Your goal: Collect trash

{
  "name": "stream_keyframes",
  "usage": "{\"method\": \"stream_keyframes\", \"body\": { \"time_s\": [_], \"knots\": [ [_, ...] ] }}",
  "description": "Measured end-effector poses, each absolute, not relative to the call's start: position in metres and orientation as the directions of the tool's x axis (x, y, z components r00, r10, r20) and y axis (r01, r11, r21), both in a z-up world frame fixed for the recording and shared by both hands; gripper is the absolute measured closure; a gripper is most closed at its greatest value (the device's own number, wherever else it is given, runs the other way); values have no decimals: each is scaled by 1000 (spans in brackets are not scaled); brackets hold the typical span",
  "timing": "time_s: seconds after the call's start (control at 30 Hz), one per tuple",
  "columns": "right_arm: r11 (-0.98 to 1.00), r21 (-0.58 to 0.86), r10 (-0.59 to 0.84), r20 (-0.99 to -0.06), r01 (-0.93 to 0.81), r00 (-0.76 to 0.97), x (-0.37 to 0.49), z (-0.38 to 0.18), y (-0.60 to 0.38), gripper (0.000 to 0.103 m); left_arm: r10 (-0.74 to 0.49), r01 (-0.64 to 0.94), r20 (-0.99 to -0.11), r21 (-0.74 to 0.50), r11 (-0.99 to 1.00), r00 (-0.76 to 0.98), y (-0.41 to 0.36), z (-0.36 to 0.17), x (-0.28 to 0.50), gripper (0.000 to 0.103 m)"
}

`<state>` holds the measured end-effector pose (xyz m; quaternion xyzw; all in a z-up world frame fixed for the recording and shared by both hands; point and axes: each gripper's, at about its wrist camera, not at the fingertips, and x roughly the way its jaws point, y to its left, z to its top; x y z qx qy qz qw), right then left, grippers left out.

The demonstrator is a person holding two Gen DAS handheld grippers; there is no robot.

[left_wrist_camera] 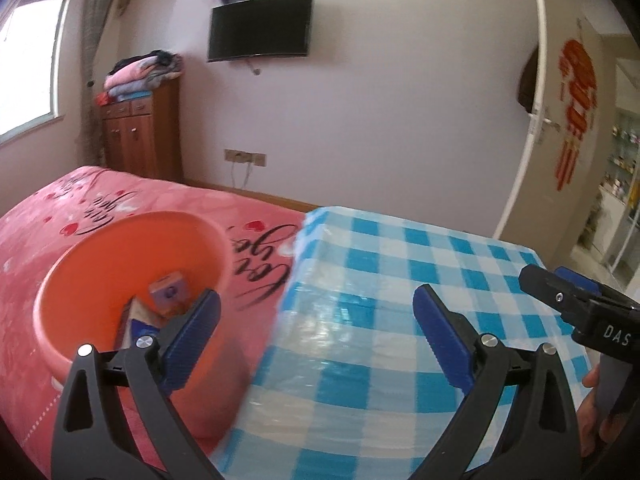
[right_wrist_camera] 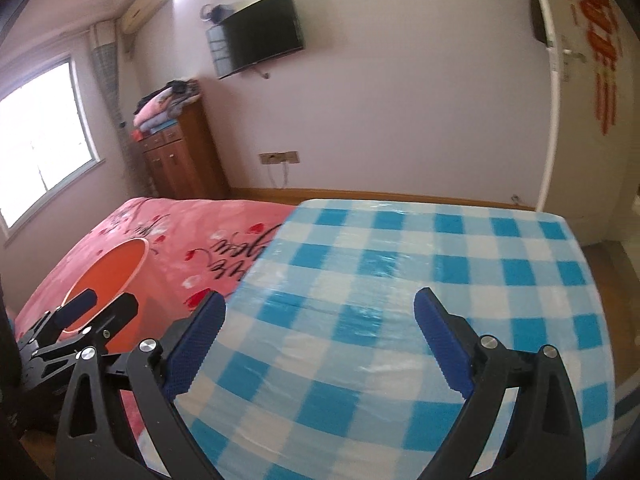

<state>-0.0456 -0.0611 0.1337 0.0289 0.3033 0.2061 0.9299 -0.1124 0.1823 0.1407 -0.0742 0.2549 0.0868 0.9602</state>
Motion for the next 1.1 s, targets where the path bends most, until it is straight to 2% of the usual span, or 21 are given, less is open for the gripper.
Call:
{"method": "stream_keyframes", "body": {
  "time_s": [0.4,1.1],
  "knots": [
    [972,101,234,-525,-213,818,-73,129,-136,9,41,-87,-499,-69,994,866,112,139,-105,5],
    [995,79,89,-493,-58,865,-107,113,-207,9,-25,19,-462,-17,1000,886,41,140,-115,4]
  ]
}}
